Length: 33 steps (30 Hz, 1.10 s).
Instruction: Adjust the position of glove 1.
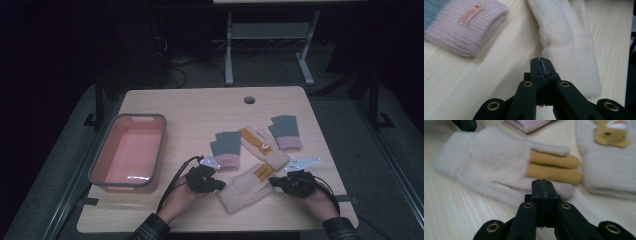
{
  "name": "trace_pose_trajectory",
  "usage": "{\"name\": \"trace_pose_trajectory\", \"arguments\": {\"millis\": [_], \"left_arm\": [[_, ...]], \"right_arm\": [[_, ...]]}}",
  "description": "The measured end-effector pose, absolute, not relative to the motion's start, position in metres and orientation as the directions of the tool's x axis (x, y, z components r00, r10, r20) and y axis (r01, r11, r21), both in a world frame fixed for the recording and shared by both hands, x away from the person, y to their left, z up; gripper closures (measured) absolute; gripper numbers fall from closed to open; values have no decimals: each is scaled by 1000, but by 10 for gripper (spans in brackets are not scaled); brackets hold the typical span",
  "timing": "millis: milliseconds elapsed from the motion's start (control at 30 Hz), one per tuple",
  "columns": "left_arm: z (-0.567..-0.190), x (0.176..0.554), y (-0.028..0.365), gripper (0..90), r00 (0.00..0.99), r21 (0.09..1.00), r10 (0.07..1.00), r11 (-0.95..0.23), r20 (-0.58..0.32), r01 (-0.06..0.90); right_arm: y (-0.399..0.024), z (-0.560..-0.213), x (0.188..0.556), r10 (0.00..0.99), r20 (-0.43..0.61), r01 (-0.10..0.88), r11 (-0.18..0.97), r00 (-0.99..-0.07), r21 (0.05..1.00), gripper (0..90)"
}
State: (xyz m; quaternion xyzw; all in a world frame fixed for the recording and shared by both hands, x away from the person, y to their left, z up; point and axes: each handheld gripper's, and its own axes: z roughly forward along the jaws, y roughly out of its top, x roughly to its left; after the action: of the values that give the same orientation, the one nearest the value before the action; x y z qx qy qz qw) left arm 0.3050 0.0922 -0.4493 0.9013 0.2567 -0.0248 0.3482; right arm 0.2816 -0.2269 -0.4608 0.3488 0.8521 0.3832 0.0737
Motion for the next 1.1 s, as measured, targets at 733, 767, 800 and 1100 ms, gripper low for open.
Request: {"name": "trace_pose_trajectory", "arguments": {"millis": [733,767,800,1100], "left_arm": [[-462,276,40,892,900,632,282,-642,-331,434],[-463,275,37,892,898,633,277,-639,-341,437],[-463,274,34,892,901,634,268,-642,-341,431],[-470,275,7,891,908,654,239,-633,-343,414]], "right_arm": [[-180,-464,321,617,89,510,551,-782,661,900],[-178,-464,322,613,90,508,552,-785,661,900],[-178,-464,322,613,90,508,552,-785,661,900],[-166,-464,326,580,94,485,569,-809,664,900]]}}
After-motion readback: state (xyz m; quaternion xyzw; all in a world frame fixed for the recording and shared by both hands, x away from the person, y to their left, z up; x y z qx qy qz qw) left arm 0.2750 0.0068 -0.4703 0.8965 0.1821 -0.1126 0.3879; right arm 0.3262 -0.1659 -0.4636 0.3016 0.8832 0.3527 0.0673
